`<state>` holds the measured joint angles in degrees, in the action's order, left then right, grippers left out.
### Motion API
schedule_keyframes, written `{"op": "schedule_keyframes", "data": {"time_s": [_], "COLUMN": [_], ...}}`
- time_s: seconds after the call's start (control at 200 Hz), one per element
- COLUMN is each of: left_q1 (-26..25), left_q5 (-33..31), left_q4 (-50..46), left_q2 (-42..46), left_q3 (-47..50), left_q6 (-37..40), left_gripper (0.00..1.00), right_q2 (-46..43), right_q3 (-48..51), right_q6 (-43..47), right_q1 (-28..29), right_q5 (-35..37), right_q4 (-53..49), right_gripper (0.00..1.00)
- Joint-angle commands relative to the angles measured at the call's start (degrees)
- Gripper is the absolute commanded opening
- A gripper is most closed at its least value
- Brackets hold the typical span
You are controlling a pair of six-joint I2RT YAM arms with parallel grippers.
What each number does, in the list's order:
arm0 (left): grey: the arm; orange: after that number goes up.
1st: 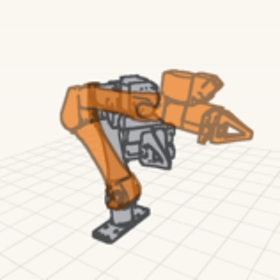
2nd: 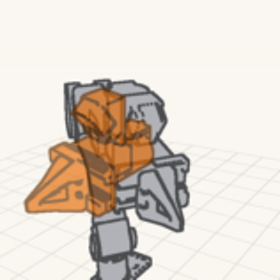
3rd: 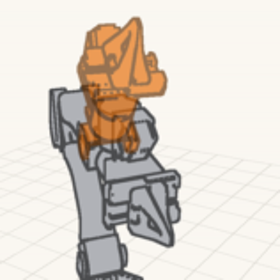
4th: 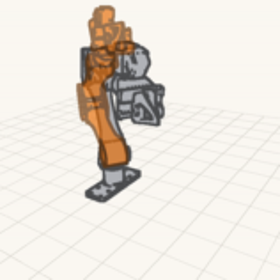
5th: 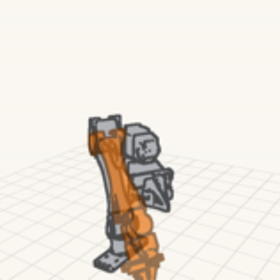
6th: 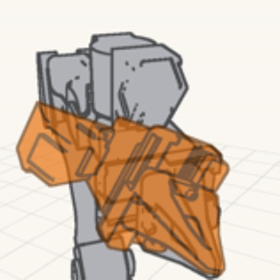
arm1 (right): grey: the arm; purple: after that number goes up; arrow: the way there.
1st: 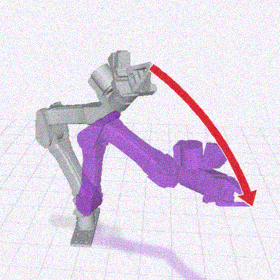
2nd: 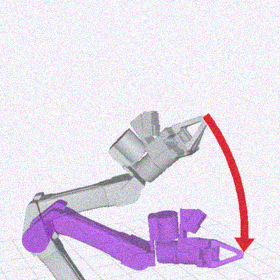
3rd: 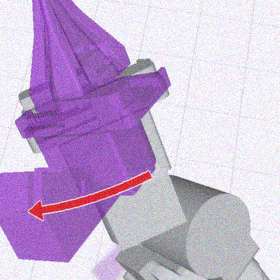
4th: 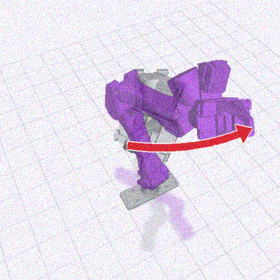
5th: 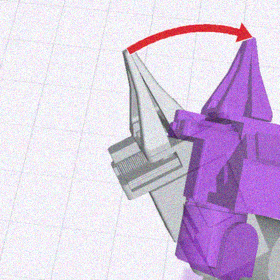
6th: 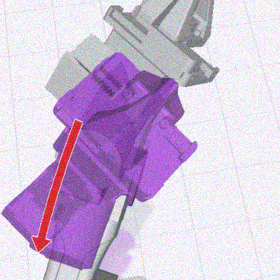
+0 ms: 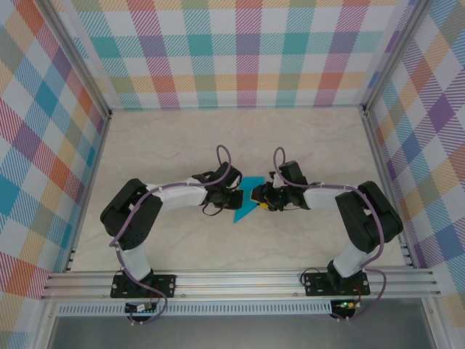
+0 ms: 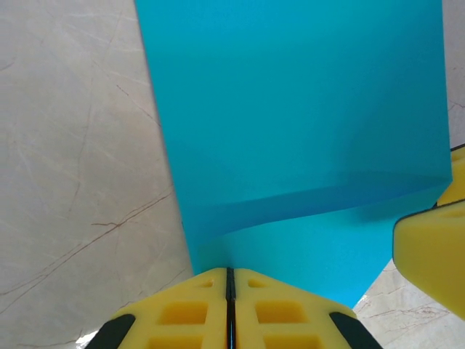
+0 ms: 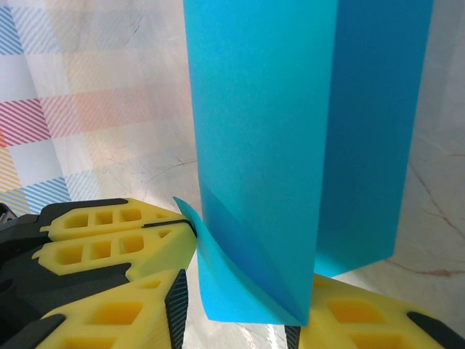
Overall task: Fold a paper plane with a square sheet of paper (pick it up from the middle)
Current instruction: Fourth fold the wing at the center of the table.
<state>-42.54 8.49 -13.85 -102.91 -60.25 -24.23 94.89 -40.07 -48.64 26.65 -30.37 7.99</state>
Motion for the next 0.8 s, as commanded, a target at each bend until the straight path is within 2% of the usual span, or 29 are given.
{"op": "schedule_keyframes", "data": {"time_s": [0.0, 0.385, 0.465, 0.625, 0.795], "left_q1": [0.4, 0.2, 0.0, -1.9, -7.1], "left_q5": [-0.8, 1.1, 0.9, -1.2, -8.1], "left_q4": [-1.6, -0.8, -0.6, 0.3, -1.6], "left_q2": [-0.6, 2.5, 3.9, 6.7, 6.9], "left_q3": [-1.3, 0.1, 1.1, 3.6, 3.2], "left_q6": [0.3, 0.4, 0.7, 1.7, 4.7], "left_gripper": [0.09, 0.15, 0.21, 0.39, 0.46], "right_q2": [-0.5, 2.6, 2.4, 1.9, 1.1], "right_q3": [0.7, -1.8, -1.8, -2.1, -2.1], "right_q6": [2.4, 6.7, 6.1, 4.7, 3.3], "right_q1": [0.1, 0.8, 0.8, 0.8, 0.8], "right_q5": [-1.8, -1.5, -1.0, -0.6, -1.0], "right_q4": [2.1, -2.5, -2.6, -2.7, -2.6], "right_gripper": [0.4, 0.26, 0.23, 0.18, 0.16]}}
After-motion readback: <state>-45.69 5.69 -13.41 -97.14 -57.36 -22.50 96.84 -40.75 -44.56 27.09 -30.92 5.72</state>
